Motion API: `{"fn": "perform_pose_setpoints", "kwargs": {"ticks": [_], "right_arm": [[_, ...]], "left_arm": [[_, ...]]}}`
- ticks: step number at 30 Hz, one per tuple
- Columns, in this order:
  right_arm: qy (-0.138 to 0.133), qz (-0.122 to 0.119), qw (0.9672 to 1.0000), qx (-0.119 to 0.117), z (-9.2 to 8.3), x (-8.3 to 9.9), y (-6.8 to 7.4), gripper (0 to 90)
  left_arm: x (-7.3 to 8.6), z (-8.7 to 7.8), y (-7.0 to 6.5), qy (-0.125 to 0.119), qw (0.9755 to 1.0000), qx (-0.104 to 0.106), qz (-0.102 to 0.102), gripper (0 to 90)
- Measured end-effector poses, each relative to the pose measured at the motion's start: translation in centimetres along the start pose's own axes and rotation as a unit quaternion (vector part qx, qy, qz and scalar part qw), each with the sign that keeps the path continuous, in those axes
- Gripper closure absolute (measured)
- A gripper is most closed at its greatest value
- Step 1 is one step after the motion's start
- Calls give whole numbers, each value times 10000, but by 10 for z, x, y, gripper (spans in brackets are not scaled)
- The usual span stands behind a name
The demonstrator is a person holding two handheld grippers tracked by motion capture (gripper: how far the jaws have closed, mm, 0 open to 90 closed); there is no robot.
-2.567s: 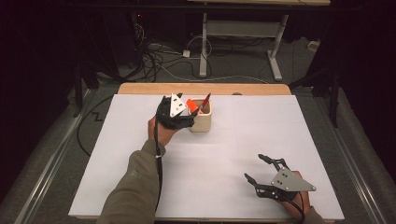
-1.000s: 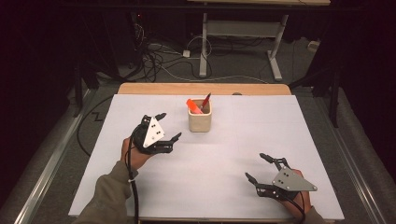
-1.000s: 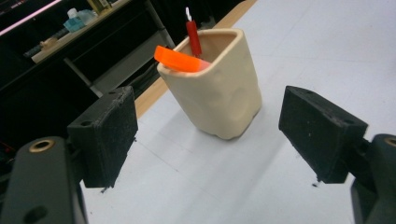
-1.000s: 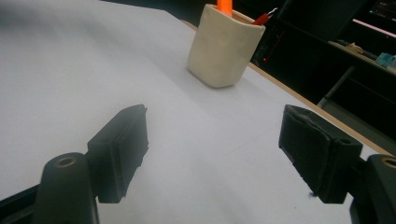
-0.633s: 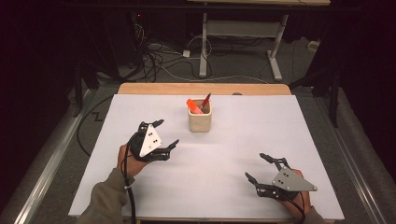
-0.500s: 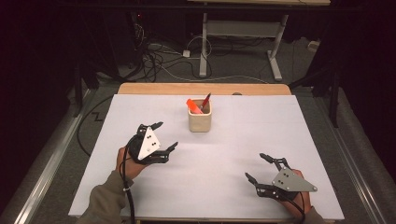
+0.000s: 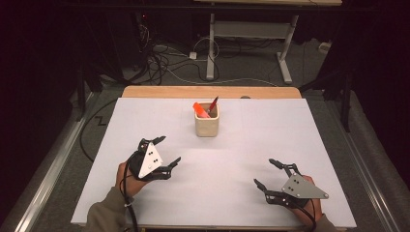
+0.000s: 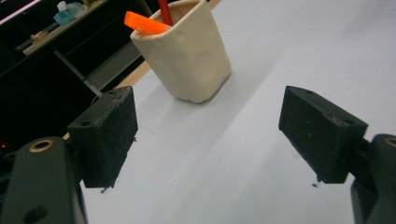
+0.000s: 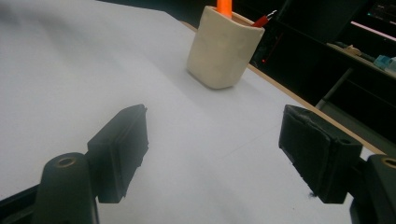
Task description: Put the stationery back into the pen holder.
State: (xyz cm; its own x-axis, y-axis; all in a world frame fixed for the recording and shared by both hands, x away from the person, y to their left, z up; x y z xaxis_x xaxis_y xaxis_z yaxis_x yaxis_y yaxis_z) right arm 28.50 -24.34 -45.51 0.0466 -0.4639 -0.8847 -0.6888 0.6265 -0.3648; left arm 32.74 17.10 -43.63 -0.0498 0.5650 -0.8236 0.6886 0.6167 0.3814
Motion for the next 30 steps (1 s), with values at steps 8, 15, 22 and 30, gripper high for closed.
{"fn": "perform_pose_setpoints", "kwargs": {"ticks": [8, 15, 22, 30], "right_arm": [[12, -15, 10000, 9, -1, 1, 0, 240], [25, 1, 10000, 9, -1, 1, 1, 240], [38, -13, 10000, -5, -1, 1, 0, 239], [54, 4, 10000, -5, -2, 2, 1, 238]], "left_arm": [[17, -6, -12, 118, 9999, 69, -5, 194], [27, -12, -20, 219, 9997, 138, -36, 194], [38, -15, -25, 352, 9991, 205, -107, 194], [51, -18, -30, 502, 9980, 320, -199, 194]]}}
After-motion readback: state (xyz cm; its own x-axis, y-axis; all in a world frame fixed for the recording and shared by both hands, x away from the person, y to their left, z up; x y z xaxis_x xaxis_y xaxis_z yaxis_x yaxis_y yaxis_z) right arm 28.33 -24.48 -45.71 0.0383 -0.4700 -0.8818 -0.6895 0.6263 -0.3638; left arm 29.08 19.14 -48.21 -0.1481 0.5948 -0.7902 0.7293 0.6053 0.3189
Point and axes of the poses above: each handheld gripper's, and its own axes: z roughly forward along the jaws, x roughly out of its underside, y roughly to its left, the point moved 1 cm from there along z, roughly forward along the jaws, and after that the axes turned 1 degree about -z, right-handed, at the moved point
